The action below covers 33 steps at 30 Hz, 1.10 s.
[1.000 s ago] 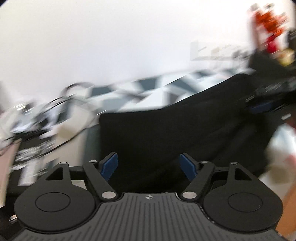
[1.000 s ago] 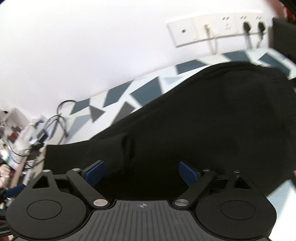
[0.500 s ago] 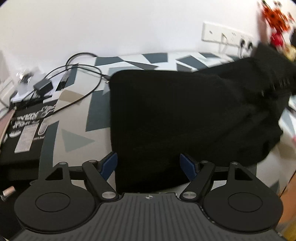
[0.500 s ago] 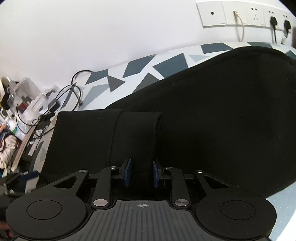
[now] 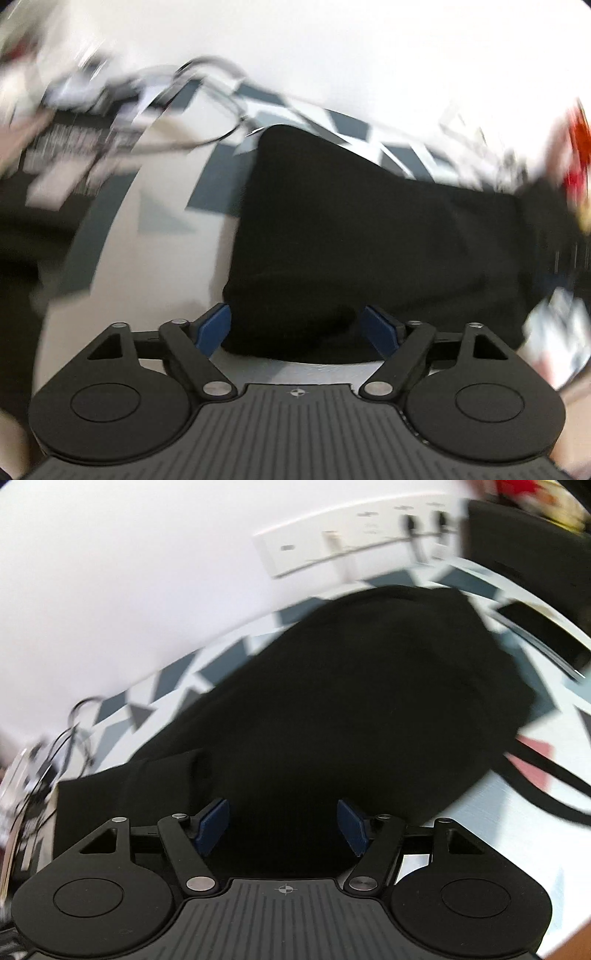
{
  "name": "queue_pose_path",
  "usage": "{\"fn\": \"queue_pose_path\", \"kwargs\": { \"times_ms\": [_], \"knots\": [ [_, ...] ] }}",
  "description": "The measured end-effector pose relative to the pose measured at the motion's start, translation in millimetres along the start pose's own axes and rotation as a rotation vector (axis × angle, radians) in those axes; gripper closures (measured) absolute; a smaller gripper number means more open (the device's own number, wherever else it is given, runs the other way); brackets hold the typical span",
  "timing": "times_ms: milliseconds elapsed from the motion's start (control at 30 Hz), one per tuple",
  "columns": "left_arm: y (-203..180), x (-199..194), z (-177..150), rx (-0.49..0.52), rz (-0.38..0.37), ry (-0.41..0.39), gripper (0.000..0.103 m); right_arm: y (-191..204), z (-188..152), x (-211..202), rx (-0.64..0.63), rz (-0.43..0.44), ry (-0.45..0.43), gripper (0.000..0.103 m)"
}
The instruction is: Fold clothes
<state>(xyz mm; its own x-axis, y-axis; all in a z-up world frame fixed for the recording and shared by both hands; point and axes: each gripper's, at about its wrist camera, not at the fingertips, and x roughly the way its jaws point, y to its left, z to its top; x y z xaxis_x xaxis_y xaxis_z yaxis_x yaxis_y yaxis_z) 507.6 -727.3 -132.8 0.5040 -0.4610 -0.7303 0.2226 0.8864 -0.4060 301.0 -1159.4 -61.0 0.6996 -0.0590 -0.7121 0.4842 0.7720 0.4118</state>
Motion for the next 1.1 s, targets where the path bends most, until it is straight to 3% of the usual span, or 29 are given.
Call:
{"fn": "queue_pose_path", "kwargs": {
  "times_ms": [100, 200, 433, 633, 767, 833, 933, 1100],
  "knots": [
    [18.4, 4.3, 3.0, -0.175, -0.029, 0.024, 0.019, -21.3, -8.3, -12.1, 0.065, -0.016, -0.015, 0.039],
    [22.7, 8.9, 3.9, -0.229, -0.031, 0.015, 0.019, -46.0, -16.4, -23.1, 0.146, -0.031, -0.045, 0.035],
    [5.8, 23.4, -2.3, -0.182, 0.04, 0.028, 0.014, -117.9, -18.7, -26.3, 0.382, -0.042, -0.183, 0.031],
    [-13.1, 33.3, 1.5, -0.178, 0.158, 0.039, 0.011, -163.6, -3.8, 5.9, 0.535, 0.064, -0.22, 0.031],
    [-28.9, 42.2, 2.4, -0.186, 0.264, 0.037, 0.006, -169.0, 17.1, 25.5, 0.499, 0.109, -0.233, 0.022],
    [-35.8, 46.4, 1.6, -0.198, 0.302, 0.036, 0.005, -168.5, 26.8, 34.3, 0.446, 0.106, -0.224, 0.022],
    [-44.5, 49.7, -1.0, -0.225, 0.347, 0.026, 0.003, -167.1, 40.6, 48.2, 0.357, 0.093, -0.201, 0.055],
    [-51.1, 51.6, -4.7, -0.267, 0.404, 0.014, 0.0, -152.2, 59.6, 54.4, 0.206, 0.099, -0.204, 0.058]
  ]
}}
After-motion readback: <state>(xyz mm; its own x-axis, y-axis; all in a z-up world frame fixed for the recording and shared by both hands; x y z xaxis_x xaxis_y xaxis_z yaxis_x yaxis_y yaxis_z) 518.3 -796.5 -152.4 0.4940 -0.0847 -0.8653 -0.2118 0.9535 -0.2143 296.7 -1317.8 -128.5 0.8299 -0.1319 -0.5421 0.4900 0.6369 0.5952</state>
